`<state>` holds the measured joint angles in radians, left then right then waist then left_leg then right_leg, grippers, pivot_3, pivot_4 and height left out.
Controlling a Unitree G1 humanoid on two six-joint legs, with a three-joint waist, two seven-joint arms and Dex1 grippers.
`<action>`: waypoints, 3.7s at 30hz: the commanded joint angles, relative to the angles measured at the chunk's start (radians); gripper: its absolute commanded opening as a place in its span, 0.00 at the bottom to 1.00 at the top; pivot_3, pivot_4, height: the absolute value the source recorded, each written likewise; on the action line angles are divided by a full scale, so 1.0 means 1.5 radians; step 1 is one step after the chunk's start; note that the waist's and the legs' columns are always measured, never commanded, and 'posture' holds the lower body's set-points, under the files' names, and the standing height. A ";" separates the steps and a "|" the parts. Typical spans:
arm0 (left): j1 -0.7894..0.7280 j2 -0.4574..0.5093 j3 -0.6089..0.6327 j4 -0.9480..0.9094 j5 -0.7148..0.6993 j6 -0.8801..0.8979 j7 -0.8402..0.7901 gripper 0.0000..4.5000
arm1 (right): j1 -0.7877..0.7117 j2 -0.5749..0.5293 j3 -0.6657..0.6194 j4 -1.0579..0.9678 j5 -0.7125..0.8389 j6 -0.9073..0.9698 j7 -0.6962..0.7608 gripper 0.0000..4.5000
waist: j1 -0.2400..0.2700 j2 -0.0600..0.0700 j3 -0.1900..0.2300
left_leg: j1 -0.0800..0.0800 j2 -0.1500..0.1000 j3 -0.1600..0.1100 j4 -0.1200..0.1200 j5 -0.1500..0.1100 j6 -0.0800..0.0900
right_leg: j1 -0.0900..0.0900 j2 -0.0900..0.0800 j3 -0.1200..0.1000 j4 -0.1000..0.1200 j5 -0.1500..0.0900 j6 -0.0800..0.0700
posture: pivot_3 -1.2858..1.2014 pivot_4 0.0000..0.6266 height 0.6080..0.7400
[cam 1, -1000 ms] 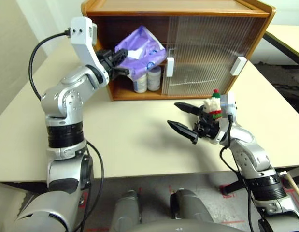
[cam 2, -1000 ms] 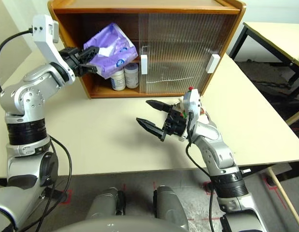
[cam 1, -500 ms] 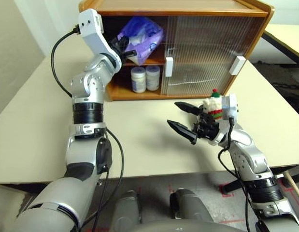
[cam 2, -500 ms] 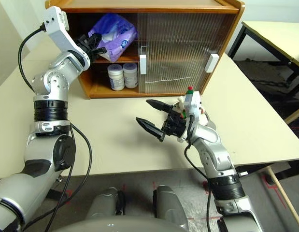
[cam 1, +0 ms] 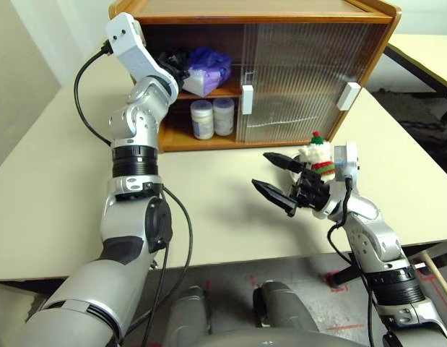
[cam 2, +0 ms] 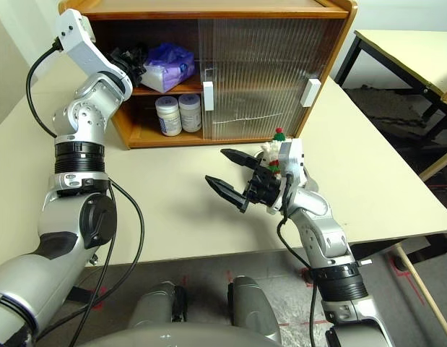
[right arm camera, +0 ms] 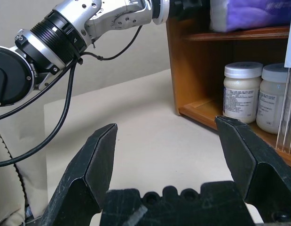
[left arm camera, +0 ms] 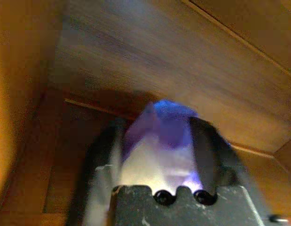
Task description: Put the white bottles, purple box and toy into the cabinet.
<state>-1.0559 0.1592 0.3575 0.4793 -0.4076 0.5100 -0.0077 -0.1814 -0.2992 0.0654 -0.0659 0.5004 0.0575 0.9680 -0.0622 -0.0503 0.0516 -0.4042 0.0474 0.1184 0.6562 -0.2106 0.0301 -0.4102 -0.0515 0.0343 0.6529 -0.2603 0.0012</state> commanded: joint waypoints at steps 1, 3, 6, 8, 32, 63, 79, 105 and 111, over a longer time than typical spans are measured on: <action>0.004 -0.010 -0.005 -0.039 -0.010 0.009 0.008 0.95 | -0.005 -0.005 -0.002 0.012 -0.003 0.000 0.006 1.00 | 0.000 0.000 0.000 | 0.000 0.000 0.000 0.000 0.000 0.000 | 0.000 0.000 0.000 0.000 0.000 0.000 | 0.51 0.00 1.00; 0.013 -0.011 -0.007 -0.061 -0.011 0.018 0.012 1.00 | -0.006 -0.006 -0.002 0.012 -0.002 0.001 0.007 1.00 | 0.001 0.000 0.000 | 0.000 0.000 0.000 0.000 0.000 0.000 | 0.000 0.000 0.000 0.000 0.000 0.000 | 0.51 0.00 1.00; 0.056 0.000 -0.022 -0.138 -0.013 0.064 0.009 1.00 | -0.007 -0.006 -0.002 0.012 -0.001 0.003 0.007 1.00 | -0.001 0.000 0.000 | 0.000 0.000 0.000 0.000 0.000 0.000 | 0.000 0.000 0.000 0.000 0.000 0.000 | 0.51 0.00 1.00; 0.091 0.015 -0.037 -0.195 -0.017 0.104 -0.003 1.00 | -0.009 -0.006 -0.001 0.012 0.000 0.005 0.008 1.00 | -0.001 0.000 0.000 | 0.000 0.000 0.000 0.000 0.000 0.000 | 0.000 0.000 0.000 0.000 0.000 -0.001 | 0.51 0.00 1.00; 0.258 0.188 -0.214 -0.344 0.038 0.054 -0.322 0.00 | -0.001 0.055 -0.077 0.014 0.057 -0.023 -0.029 1.00 | 0.017 0.000 0.000 | 0.002 0.001 0.001 -0.002 0.001 -0.001 | 0.000 0.000 0.000 0.001 0.001 -0.004 | 0.52 0.00 1.00; 0.063 0.127 -0.224 0.108 0.162 -0.250 -0.379 0.00 | 0.039 0.017 -0.079 -0.009 0.047 -0.026 -0.028 1.00 | -0.005 0.000 0.000 | 0.000 0.000 0.000 -0.002 0.001 -0.001 | -0.001 0.000 0.000 0.000 -0.001 -0.001 | 0.49 0.00 1.00; 0.186 0.124 -0.248 -0.116 0.101 -0.228 -0.515 0.00 | 0.037 -0.018 -0.112 0.002 0.066 -0.009 -0.015 1.00 | -0.005 0.001 0.000 | 0.000 0.000 0.000 0.000 0.001 -0.001 | 0.000 0.000 0.000 0.000 0.001 -0.001 | 0.49 0.00 1.00; 0.064 -0.034 -0.323 0.105 0.209 -0.273 -0.433 0.00 | 0.044 -0.026 -0.111 -0.003 0.072 0.010 -0.002 1.00 | -0.002 0.001 -0.001 | 0.000 0.000 -0.001 0.000 0.001 0.000 | 0.000 0.000 0.001 0.000 0.001 0.001 | 0.50 0.00 1.00; 0.038 -0.043 -0.339 0.138 0.261 -0.252 -0.368 0.00 | 0.045 -0.022 -0.113 -0.003 0.071 0.007 -0.008 1.00 | -0.003 0.001 -0.001 | 0.000 0.000 -0.001 0.000 0.001 0.000 | 0.000 0.000 0.001 0.000 0.000 0.001 | 0.49 0.00 1.00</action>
<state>-0.9800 0.0959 -0.1380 0.6595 -0.0523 0.1123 -0.5977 -0.1152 -0.3360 -0.0983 -0.0584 0.6016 0.0706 0.9624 -0.0673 -0.0491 0.0507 -0.4040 0.0472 0.1171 0.6568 -0.2084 0.0304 -0.4097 -0.0508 0.0354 0.6529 -0.2598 0.0025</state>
